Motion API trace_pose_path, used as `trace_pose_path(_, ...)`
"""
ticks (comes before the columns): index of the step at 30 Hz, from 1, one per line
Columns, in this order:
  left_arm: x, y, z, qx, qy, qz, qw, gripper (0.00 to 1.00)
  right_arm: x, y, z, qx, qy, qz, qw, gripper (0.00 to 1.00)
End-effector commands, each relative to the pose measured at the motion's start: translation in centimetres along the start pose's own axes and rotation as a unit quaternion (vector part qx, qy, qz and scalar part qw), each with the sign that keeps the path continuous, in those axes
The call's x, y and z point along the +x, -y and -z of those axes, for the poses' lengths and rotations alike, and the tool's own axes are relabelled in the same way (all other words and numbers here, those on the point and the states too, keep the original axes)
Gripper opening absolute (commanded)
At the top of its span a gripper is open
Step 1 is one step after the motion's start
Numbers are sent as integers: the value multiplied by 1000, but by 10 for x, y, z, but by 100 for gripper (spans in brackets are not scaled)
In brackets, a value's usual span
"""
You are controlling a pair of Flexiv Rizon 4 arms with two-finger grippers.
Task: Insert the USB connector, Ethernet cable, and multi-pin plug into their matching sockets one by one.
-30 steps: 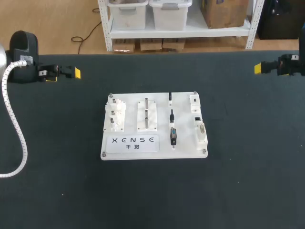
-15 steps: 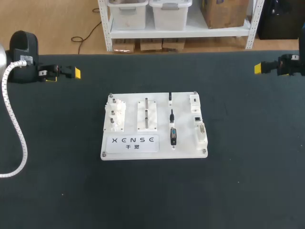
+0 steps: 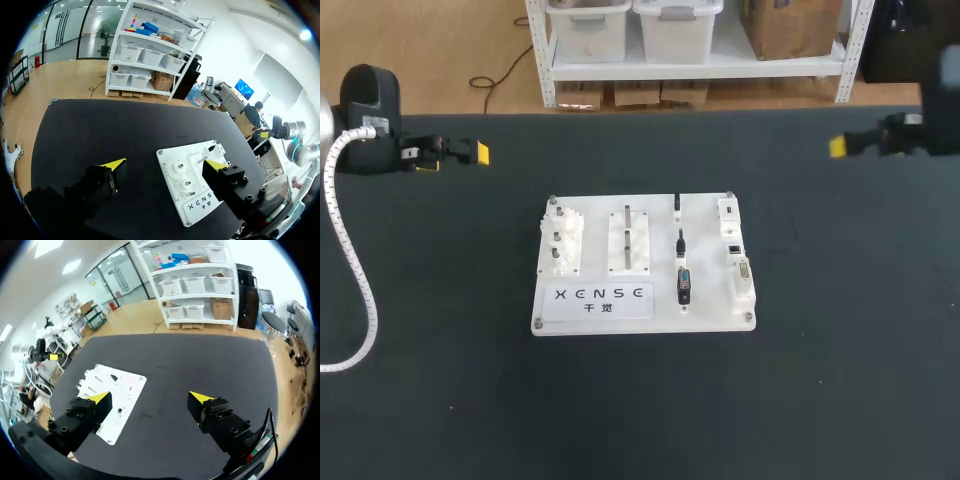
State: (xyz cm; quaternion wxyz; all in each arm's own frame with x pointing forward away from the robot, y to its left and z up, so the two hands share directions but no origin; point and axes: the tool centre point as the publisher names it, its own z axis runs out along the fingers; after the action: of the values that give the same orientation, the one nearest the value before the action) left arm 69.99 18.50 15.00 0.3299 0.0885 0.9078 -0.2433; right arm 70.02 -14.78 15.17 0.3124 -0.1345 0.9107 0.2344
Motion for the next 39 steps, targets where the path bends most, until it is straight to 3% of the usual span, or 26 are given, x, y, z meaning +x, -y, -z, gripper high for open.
trace_pose_path(1,0,0,0,0,0,0,1000,100,-18,-30,-33,43,-12,9,999,100)
trace_pose_path(16,0,0,0,0,0,0,1000,100,-42,-110,-112,125,-80,19,989,100)
trace_pose_path(21,0,0,0,0,0,0,1000,100,-43,-128,-136,128,-101,21,986,100)
trace_pose_path(28,0,0,0,0,0,0,1000,100,-35,-139,-167,117,-132,6,984,100)
trace_pose_path(39,0,0,0,0,0,0,1000,100,-4,-150,-197,100,-160,-23,982,100)
